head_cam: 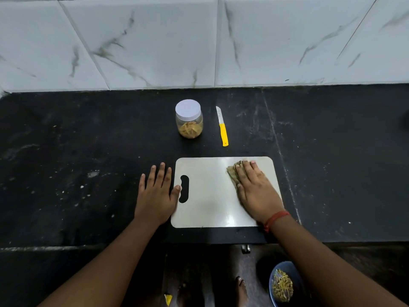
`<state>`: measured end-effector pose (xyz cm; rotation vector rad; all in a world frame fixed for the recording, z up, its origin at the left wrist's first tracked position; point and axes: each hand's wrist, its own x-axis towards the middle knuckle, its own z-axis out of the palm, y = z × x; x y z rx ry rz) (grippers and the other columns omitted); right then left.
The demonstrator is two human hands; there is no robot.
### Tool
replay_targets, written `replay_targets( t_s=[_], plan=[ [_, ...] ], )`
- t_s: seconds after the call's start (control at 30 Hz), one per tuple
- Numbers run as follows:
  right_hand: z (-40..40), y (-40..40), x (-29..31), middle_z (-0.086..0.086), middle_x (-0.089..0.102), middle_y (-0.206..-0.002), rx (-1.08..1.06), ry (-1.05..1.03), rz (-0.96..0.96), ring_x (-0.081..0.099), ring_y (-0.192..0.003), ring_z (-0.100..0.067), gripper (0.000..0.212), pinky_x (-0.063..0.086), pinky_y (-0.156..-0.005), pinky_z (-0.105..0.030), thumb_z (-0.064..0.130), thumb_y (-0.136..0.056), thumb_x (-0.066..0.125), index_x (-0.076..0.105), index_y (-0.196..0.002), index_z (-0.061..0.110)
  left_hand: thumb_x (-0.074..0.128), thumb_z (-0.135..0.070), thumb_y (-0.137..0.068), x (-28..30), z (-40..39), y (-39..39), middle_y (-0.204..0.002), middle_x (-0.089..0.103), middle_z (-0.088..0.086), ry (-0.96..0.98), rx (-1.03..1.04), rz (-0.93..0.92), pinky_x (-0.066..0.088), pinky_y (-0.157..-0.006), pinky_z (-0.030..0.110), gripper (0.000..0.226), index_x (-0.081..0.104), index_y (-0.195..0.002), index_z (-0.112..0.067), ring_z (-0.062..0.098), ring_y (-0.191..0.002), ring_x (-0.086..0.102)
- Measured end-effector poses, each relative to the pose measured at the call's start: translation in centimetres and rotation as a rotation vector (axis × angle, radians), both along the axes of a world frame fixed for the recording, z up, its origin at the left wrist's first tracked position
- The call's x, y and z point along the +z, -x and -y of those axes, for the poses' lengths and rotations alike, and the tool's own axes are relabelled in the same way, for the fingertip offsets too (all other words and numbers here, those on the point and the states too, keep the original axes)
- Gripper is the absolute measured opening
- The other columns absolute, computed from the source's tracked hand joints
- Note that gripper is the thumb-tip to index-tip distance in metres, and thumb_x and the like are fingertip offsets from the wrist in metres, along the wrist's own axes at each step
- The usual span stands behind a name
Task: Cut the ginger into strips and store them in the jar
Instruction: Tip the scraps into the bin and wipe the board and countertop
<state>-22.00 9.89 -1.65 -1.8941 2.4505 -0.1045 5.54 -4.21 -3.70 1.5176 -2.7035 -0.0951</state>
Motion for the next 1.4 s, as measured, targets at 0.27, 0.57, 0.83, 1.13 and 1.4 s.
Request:
replay_targets(
  t_s=[0.27, 0.57, 0.83, 1.13, 1.4],
  plan=[
    [3.3, 1.3, 0.9, -0.014, 0.029, -0.154, 0.032, 0.006, -0.008, 0.023, -0.143, -0.035, 0.057, 0.023, -0.118, -0.042, 0.03, -0.095, 0.028, 0.032, -0.149, 0.011, 0.006, -0.058, -0.099, 0.2, 0.0, 0.3, -0.169, 0.012, 0.005, -0.011, 0.002, 0.031, 0.007, -0.125, 0.053, 0.077, 0.025, -0.16, -0.016, 0.026, -0.157, 0.008],
    [-3.9, -2.8, 0.0, -0.01, 0.02, -0.158, -0.033, 0.07, 0.049, 0.015, -0.147, -0.03, 0.058, 0.023, -0.118, -0.042, 0.03, -0.095, 0.036, 0.03, -0.15, 0.013, 0.008, -0.059, -0.099, 0.1, -0.1, 0.8, -0.169, 0.013, 0.006, -0.009, 0.001, 0.021, 0.008, -0.125, 0.053, 0.077, 0.025, -0.16, -0.016, 0.027, -0.157, 0.008],
    [-3.2, -11.9, 0.5, -0.008, 0.012, -0.16, 0.311, -0.001, 0.15, 0.002, -0.149, -0.028, 0.056, 0.017, -0.119, -0.043, 0.031, -0.099, 0.027, 0.02, -0.153, 0.016, 0.009, -0.059, -0.1, 0.1, -0.2, 0.7, -0.169, 0.015, 0.007, -0.007, 0.005, 0.025, 0.009, -0.125, 0.054, 0.076, 0.025, -0.16, -0.016, 0.028, -0.157, 0.01],
    [-2.7, -14.3, 0.3, -0.008, 0.016, -0.16, 0.62, -0.073, 0.11, 0.005, -0.149, -0.026, 0.071, 0.016, -0.12, -0.04, 0.025, -0.084, 0.042, 0.025, -0.152, 0.017, 0.01, -0.057, -0.101, 0.0, -0.2, 0.4, -0.169, 0.015, 0.008, -0.004, -0.013, 0.023, 0.007, -0.125, 0.054, 0.074, 0.025, -0.16, -0.016, 0.03, -0.156, 0.009],
    [-3.7, -11.9, 1.4, -0.016, 0.024, -0.156, -0.151, 0.11, 0.15, 0.018, -0.145, -0.035, 0.067, 0.023, -0.118, -0.042, 0.023, -0.082, 0.035, 0.034, -0.148, 0.007, 0.012, -0.056, -0.101, 0.0, -0.1, 0.2, -0.168, 0.02, 0.011, 0.012, -0.029, 0.004, 0.009, -0.124, 0.056, 0.073, 0.03, -0.158, -0.013, 0.032, -0.156, 0.013]
  ],
)
